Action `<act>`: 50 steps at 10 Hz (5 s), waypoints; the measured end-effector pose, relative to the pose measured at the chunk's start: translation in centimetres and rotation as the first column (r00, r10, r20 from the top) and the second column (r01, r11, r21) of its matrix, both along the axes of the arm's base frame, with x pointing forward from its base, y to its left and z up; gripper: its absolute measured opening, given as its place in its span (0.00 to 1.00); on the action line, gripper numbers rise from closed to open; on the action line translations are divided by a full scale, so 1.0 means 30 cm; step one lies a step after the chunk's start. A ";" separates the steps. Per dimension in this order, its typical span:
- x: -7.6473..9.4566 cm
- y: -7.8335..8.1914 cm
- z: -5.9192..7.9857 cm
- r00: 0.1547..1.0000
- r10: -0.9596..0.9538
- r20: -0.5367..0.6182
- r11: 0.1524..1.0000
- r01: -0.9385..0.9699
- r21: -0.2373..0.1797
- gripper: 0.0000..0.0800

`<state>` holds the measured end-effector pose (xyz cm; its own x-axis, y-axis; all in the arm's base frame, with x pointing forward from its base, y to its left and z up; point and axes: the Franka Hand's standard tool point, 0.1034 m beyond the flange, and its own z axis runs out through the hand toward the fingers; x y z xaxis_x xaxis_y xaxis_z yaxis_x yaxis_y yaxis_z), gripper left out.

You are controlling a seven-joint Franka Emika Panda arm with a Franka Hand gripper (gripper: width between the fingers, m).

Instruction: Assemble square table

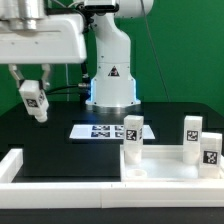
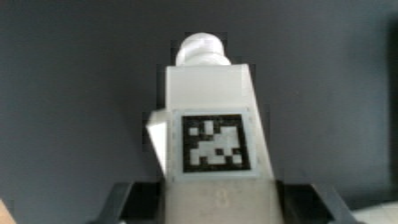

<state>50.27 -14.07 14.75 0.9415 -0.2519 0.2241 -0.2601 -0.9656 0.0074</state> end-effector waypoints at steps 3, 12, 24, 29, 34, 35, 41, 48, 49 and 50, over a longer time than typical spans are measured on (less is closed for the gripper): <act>0.172 0.119 0.106 0.976 0.020 0.215 0.997 -0.004 -0.073 0.36; 0.273 0.397 0.091 0.955 -0.064 0.290 0.998 0.062 0.016 0.36; 0.338 0.449 -0.030 0.936 -0.045 0.350 0.997 0.064 -0.044 0.36; 0.355 0.471 -0.043 0.930 -0.065 0.363 0.996 0.084 -0.036 0.36; 0.342 0.472 -0.097 0.930 -0.049 0.363 0.995 0.075 -0.059 0.36; 0.339 0.477 -0.114 0.933 -0.045 0.357 0.995 0.072 -0.062 0.36; 0.362 0.519 -0.151 0.930 -0.017 0.367 0.996 0.049 -0.080 0.36; 0.357 0.486 -0.151 0.925 -0.002 0.380 0.994 0.045 -0.104 0.36; 0.355 0.487 -0.152 0.925 -0.001 0.381 0.993 0.044 -0.105 0.36; 0.355 0.489 -0.152 0.925 0.000 0.381 0.994 0.044 -0.105 0.36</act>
Offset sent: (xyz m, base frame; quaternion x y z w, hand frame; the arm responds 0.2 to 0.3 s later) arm 0.0011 0.0015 0.0339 0.0660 0.0531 0.1300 0.9879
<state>60.92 0.61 10.18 0.7748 -0.2251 0.5908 -0.2853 -0.9584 0.0089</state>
